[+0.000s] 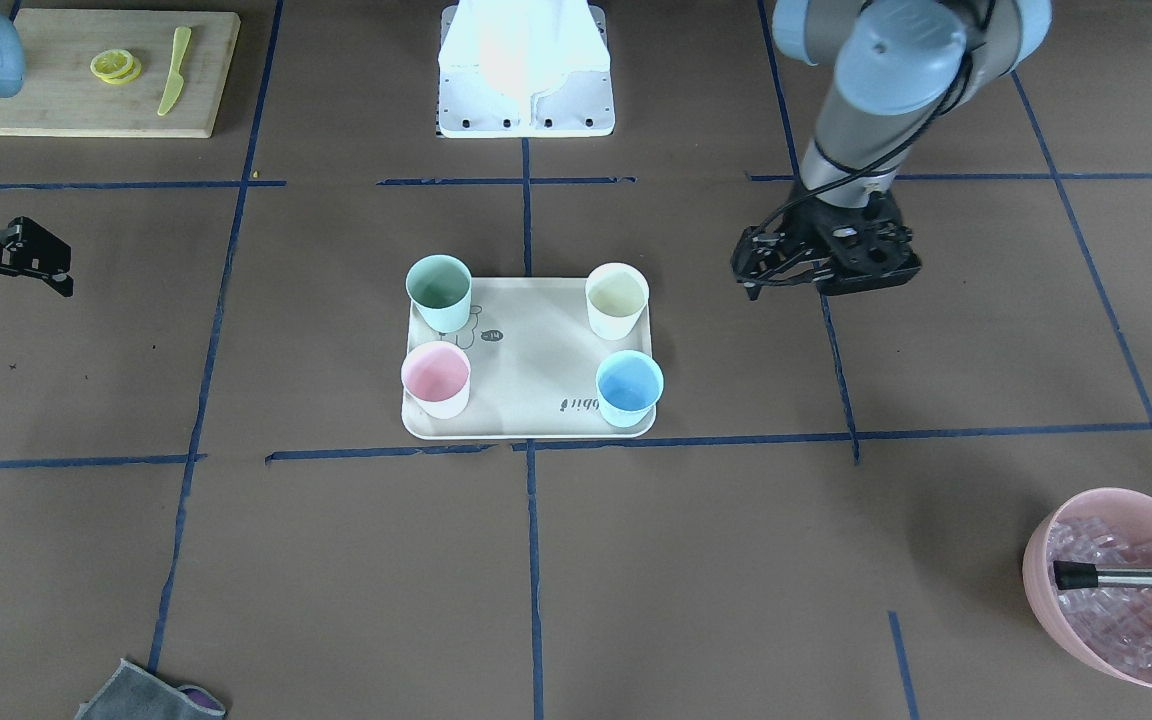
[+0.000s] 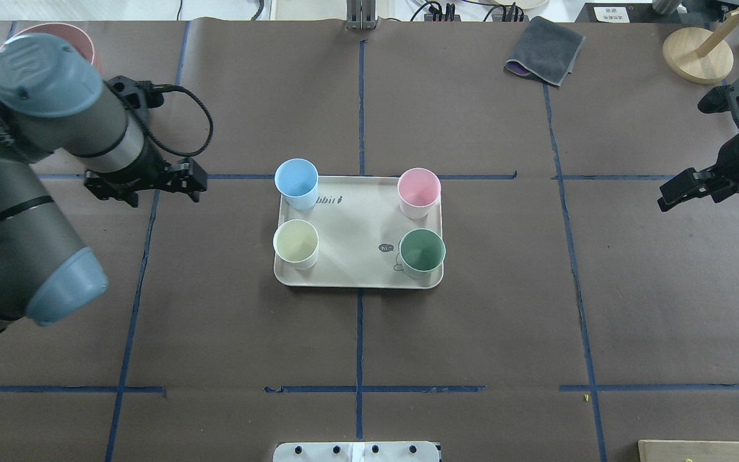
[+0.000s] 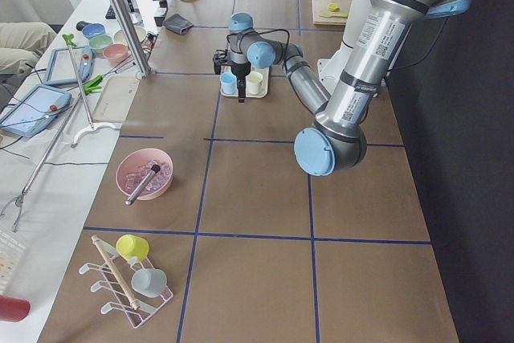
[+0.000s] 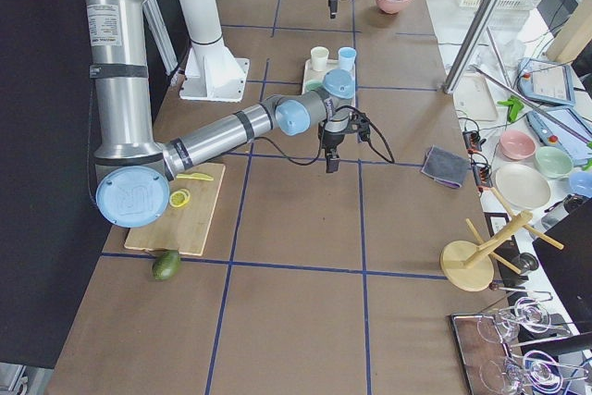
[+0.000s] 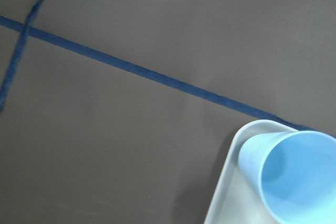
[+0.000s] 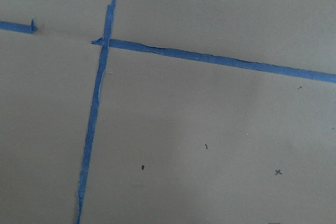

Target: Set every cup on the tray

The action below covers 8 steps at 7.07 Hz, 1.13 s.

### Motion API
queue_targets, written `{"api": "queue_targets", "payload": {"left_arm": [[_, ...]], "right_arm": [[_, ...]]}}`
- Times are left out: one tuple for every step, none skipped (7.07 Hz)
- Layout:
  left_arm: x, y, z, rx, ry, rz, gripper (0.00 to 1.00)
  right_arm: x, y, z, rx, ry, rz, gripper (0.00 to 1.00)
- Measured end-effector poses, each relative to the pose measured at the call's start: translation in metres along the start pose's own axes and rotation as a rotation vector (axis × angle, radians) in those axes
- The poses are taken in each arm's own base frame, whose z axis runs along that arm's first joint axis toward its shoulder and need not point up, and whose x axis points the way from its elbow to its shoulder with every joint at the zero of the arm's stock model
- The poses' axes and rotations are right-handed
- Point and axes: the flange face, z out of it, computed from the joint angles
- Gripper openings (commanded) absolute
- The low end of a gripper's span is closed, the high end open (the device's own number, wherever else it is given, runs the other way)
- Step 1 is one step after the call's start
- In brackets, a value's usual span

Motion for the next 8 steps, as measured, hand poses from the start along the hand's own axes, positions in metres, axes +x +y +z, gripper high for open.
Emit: {"api": "queue_targets", "payload": {"left_arm": [[-0.067, -0.006, -0.011, -0.016, -0.014, 0.082, 1.0], [-0.14, -0.018, -0.025, -0.03, -0.021, 0.159, 1.0], [-0.216, -0.031, -0.037, -0.043, -0.018, 0.226, 1.0], [-0.288, -0.042, -0.042, -0.058, -0.004, 0.256, 1.0], [-0.346, -0.046, -0.042, -0.07, 0.021, 0.249, 1.0], [-0.386, -0.043, -0.039, -0.081, 0.04, 0.225, 1.0], [-0.41, -0.035, -0.035, -0.09, 0.046, 0.202, 1.0], [-0.427, -0.028, -0.034, -0.093, 0.048, 0.195, 1.0]], "right_arm": [[0.002, 0.0, 0.0, 0.0, 0.001, -0.001, 0.99], [0.007, 0.0, -0.003, 0.004, 0.002, 0.0, 0.99], [0.016, -0.001, -0.008, 0.01, 0.004, -0.011, 0.99], [0.034, 0.002, -0.012, 0.013, 0.013, -0.038, 0.99], [0.061, 0.01, -0.018, 0.016, 0.026, -0.074, 0.99], [0.1, 0.023, -0.029, 0.024, 0.039, -0.104, 0.99], [0.142, 0.039, -0.039, 0.03, 0.048, -0.116, 0.99], [0.181, 0.054, -0.048, 0.027, 0.046, -0.113, 0.99]]}}
